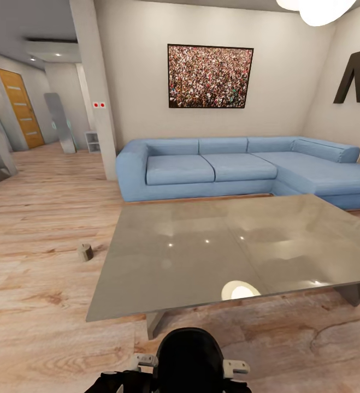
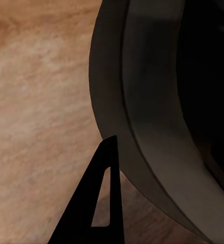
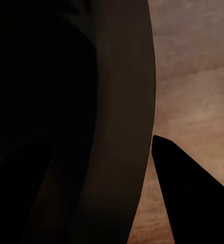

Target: Place each of the two pumpkins and all three candles from the living room inside a cabinet in the living room (use any cabinet), then make sure every cabinet is closed, and position the cauldron so it is next to a table in the living room.

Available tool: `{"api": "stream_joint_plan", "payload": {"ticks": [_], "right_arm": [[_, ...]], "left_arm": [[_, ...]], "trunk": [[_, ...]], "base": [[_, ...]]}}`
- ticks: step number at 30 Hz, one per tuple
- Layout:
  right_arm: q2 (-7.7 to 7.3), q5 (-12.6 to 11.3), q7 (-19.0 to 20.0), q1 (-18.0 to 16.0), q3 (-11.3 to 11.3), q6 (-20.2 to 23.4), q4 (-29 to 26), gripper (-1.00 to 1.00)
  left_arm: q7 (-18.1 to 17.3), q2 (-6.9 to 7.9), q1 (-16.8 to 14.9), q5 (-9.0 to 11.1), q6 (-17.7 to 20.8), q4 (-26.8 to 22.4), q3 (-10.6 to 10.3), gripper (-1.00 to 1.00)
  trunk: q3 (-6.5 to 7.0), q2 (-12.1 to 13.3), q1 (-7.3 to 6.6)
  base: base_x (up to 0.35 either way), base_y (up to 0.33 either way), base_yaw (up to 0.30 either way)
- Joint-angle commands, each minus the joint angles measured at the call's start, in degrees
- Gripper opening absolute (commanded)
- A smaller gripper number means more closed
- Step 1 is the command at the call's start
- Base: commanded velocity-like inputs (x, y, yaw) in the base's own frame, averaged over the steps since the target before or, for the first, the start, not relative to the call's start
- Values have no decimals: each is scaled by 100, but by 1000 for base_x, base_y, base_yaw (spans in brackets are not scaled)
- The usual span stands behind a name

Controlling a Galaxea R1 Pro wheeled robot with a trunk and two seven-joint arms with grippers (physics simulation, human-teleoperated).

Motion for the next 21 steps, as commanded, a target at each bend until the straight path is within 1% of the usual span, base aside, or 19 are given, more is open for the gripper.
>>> {"api": "stream_joint_plan", "payload": {"ticks": [1, 8, 21], "right_arm": [[0, -36, -26, -4, -19, 27, -258, -100], [0, -36, -26, -4, -19, 27, -260, -100], [0, -36, -26, -4, -20, 27, -262, -100]], "left_arm": [[-1, 4, 2, -38, 29, -5, -32, -100], [0, 4, 2, -38, 30, -4, -32, -100], [0, 4, 2, -38, 30, -3, -32, -100]], "trunk": [[-5, -3, -1], [-5, -3, -1], [-5, -3, -1]], "base": [[16, 0, 0], [71, 0, 0], [39, 9, 0]]}}
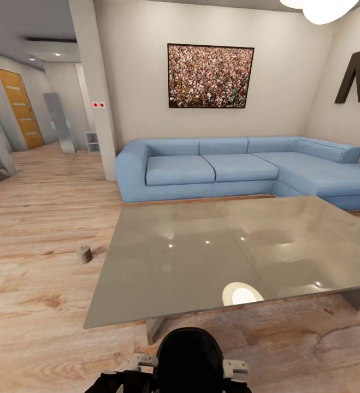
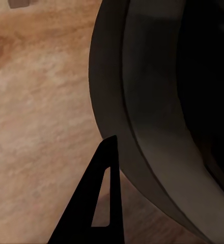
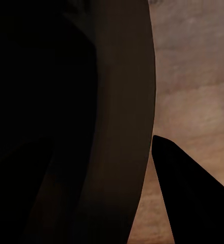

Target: Place each of the two pumpkins and all three candles from the living room inside a cabinet in the living room (use any cabinet), then make sure every cabinet is closed, and position the cauldron so it is next to a table in the living room.

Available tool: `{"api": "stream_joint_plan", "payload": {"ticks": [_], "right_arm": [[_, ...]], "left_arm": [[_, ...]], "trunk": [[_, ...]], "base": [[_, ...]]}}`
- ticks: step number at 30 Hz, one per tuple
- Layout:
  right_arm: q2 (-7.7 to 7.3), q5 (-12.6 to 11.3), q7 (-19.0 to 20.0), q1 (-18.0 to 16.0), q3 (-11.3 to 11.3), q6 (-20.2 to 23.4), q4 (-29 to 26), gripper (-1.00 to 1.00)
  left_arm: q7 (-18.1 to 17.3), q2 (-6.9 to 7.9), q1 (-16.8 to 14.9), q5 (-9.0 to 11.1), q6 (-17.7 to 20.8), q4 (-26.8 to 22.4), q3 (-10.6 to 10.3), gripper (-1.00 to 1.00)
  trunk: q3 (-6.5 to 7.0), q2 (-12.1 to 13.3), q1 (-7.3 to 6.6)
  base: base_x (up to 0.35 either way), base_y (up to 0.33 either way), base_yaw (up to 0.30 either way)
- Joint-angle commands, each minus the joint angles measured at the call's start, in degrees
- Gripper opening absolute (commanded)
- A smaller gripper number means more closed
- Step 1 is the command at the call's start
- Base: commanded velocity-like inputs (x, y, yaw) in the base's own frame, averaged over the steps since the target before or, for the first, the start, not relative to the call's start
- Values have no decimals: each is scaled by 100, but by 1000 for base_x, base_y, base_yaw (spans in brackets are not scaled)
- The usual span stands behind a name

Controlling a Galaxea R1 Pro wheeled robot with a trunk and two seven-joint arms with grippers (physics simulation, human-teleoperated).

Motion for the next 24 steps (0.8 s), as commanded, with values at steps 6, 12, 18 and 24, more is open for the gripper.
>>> {"api": "stream_joint_plan", "payload": {"ticks": [6, 12, 18, 24], "right_arm": [[0, -42, -25, -4, -22, 23, -254, -100], [0, -42, -25, -4, -22, 24, -257, -100], [0, -42, -25, -4, -21, 26, -255, -100], [0, -42, -25, -4, -23, 26, -256, -100]], "left_arm": [[1, 6, 3, -46, 28, -3, -35, -100], [7, 6, 3, -46, 28, -5, -37, -100], [6, 6, 3, -46, 16, -6, -31, -100], [8, 10, 3, -46, 12, -7, -29, -100]], "trunk": [[-5, -3, -1], [-5, -3, -1], [-5, -3, -1], [-28, -4, 1]], "base": [[38, 2, 0], [25, 0, 0], [38, 0, 0], [3, 0, 0]]}}
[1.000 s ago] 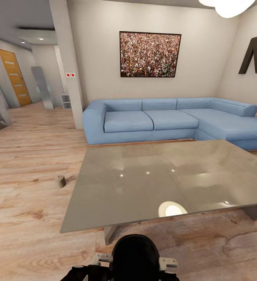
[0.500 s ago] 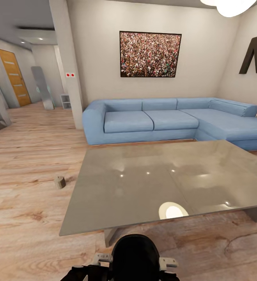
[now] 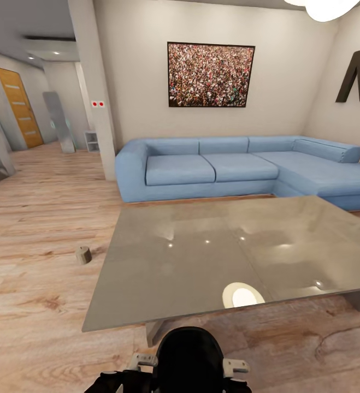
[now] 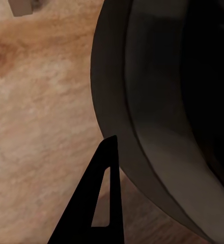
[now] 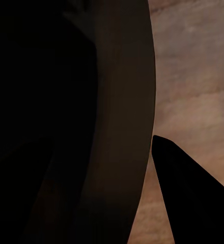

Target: Place each of the two pumpkins and all three candles from the living room inside a cabinet in the living room (use any cabinet), then make sure every cabinet is closed, and position the cauldron so it is next to a table in the living room.

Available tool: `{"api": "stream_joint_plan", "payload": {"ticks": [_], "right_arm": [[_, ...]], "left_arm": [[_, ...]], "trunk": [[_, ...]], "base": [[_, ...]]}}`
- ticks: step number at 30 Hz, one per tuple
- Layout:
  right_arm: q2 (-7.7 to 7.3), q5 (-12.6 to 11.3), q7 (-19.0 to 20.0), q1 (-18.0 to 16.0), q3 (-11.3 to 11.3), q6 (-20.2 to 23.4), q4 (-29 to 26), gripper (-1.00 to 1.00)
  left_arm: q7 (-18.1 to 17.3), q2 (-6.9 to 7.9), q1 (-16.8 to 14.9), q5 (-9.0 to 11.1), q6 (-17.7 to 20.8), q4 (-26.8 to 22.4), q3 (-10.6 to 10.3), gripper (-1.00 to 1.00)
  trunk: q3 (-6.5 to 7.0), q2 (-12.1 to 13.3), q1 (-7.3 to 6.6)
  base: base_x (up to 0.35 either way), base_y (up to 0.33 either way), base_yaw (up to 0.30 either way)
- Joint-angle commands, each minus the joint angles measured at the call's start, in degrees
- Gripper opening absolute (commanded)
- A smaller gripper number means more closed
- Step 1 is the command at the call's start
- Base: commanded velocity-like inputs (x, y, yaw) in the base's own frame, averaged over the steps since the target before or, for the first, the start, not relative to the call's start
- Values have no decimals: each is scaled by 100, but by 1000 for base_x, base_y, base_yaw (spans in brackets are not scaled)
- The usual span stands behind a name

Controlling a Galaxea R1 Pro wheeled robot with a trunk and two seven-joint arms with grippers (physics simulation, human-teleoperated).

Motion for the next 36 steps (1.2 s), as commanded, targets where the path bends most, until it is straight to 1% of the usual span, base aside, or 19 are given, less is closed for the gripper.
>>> {"api": "stream_joint_plan", "payload": {"ticks": [1, 2, 19, 20, 24, 25, 36], "right_arm": [[1, -46, -25, -4, -28, 24, -228, -100], [0, -46, -25, -4, -28, 24, -226, -100], [-6, -46, -25, -4, -28, 16, -225, -100], [-6, -46, -25, -4, -28, 16, -228, 100], [-6, -46, -25, -4, -28, 19, -224, 100], [-6, -46, -25, -4, -28, 18, -225, 100], [-6, -46, -25, -4, -28, 22, -225, 100]], "left_arm": [[1, 5, 4, -60, 28, -1, -42, -100], [1, 6, 4, -60, 28, -1, -42, -100], [-6, 15, 4, -60, 36, 8, -43, -100], [-6, 15, 4, -60, 36, 8, -43, -100], [-7, 16, 4, -60, 36, 5, -42, -100], [-7, 16, 4, -60, 36, 4, -42, 100], [-7, 16, 4, -60, 43, 0, -42, 100]], "trunk": [[-29, -4, 1], [-51, -5, 4], [-51, -5, 4], [-51, -5, 4], [-51, -5, 4], [-51, -5, 4], [-51, -5, 4]], "base": [[0, 0, 0], [0, 0, 0], [0, 0, 0], [0, 0, 0], [0, 0, 0], [0, 0, 0], [0, 0, 0]]}}
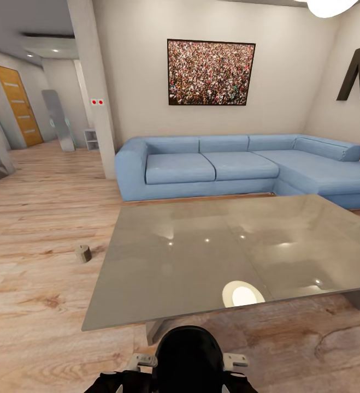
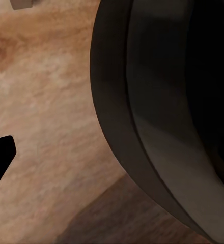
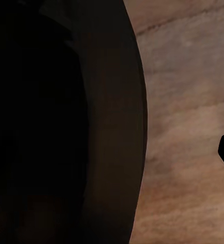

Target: Place each of the two pumpkins and all three candles from the living room inside a cabinet in the living room (use any cabinet), then make sure every cabinet is closed, and position the cauldron so it is next to a table in the living room.

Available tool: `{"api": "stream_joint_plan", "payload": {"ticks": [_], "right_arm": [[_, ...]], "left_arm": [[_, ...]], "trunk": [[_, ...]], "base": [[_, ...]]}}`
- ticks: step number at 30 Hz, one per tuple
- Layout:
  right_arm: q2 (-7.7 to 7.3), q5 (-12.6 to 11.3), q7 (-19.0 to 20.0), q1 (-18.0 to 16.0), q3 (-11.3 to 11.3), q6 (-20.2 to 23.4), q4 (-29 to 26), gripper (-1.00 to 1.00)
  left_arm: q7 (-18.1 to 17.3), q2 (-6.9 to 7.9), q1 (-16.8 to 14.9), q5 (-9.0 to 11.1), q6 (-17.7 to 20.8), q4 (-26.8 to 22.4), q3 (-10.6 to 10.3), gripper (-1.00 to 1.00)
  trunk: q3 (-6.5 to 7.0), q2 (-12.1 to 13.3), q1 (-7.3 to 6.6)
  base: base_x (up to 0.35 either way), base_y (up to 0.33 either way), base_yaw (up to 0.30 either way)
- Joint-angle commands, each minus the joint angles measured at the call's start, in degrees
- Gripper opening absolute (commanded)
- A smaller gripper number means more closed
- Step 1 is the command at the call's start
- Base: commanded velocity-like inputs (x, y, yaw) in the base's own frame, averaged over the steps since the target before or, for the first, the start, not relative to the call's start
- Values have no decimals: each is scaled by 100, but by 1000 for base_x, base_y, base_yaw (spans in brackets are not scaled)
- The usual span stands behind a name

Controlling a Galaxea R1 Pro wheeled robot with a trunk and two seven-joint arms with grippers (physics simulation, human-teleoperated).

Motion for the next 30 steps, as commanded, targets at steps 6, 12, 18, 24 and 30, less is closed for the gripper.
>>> {"api": "stream_joint_plan", "payload": {"ticks": [6, 12, 18, 24, 30], "right_arm": [[0, -48, -30, 0, 15, 24, -10, 100], [0, -48, -30, 0, 15, 23, -10, 100], [0, -48, -30, 0, 15, 22, -10, 100], [0, -48, -30, 0, 15, 22, -11, 100], [0, -48, -30, 0, 15, 24, -10, 100]], "left_arm": [[-3, 3, 2, -28, 31, -9, -26, 100], [-1, 3, 2, -28, 31, -9, -26, 100], [-1, 3, 2, -28, 31, -1, -29, 100], [-1, 3, 2, -28, 31, 0, -30, 100], [-1, 3, 2, -28, 31, 0, -29, 100]], "trunk": [[-6, -2, -1], [16, -1, -4], [61, 2, -9], [127, 6, -16], [127, 6, -16]], "base": [[0, 0, 0], [0, 0, 0], [0, 0, 0], [0, 0, 0], [0, 0, 0]]}}
